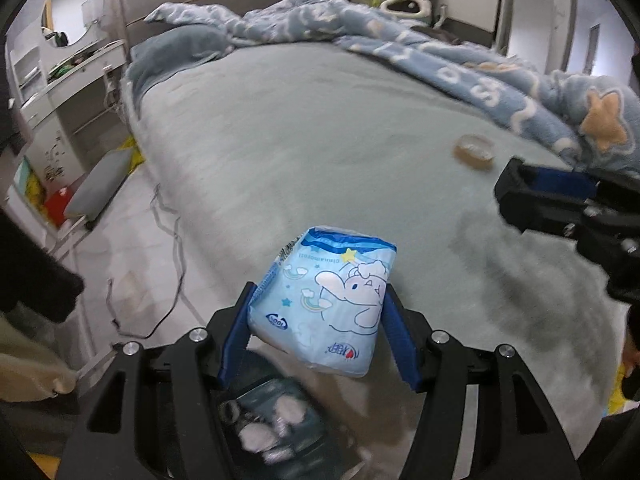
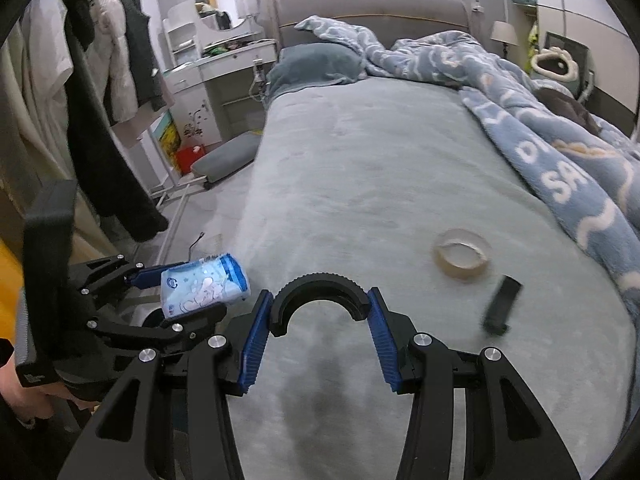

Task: Collect trash
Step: 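Carry the diaper packet over the bin with the left tool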

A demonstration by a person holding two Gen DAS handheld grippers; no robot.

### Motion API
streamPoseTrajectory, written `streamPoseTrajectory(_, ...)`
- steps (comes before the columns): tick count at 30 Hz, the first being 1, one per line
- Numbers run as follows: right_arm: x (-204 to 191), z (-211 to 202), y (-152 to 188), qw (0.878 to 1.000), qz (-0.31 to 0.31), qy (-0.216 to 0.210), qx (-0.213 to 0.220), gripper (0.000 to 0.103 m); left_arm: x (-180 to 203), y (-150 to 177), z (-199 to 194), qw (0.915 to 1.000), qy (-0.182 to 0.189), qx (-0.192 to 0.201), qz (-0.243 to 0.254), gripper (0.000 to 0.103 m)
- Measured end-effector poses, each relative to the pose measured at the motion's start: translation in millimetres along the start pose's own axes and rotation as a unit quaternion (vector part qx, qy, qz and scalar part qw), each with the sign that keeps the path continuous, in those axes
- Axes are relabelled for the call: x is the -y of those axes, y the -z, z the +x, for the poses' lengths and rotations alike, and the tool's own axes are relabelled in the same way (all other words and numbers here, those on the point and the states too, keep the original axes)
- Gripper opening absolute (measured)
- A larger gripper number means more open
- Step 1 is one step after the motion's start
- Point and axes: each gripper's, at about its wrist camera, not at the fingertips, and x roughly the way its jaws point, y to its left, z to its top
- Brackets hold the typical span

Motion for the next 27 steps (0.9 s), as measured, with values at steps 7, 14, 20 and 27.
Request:
streamPoseTrajectory(7,-37,17,-9,0.999,-0.025,-0.032,-0.013,0.049,-44,12,-3,0.9983,-0.041,-0.029,-0.028,0.064)
streamPoseTrajectory(14,-70,34,-19,0.998,-0.042,-0.049,-0.021,0.049,-74,24,-3,0.9961,-0.046,-0.063,-0.04,0.064)
streamPoseTrajectory(20,-97,50,-29,0.996,-0.056,-0.062,-0.027,0.049,-92,40,1,0.9933,-0.048,-0.098,-0.037,0.064)
streamPoseTrajectory(27,-128,72,-33,0.994,-0.072,-0.076,-0.042,0.049,-118,65,13,0.9868,-0.046,-0.147,-0.051,0.064)
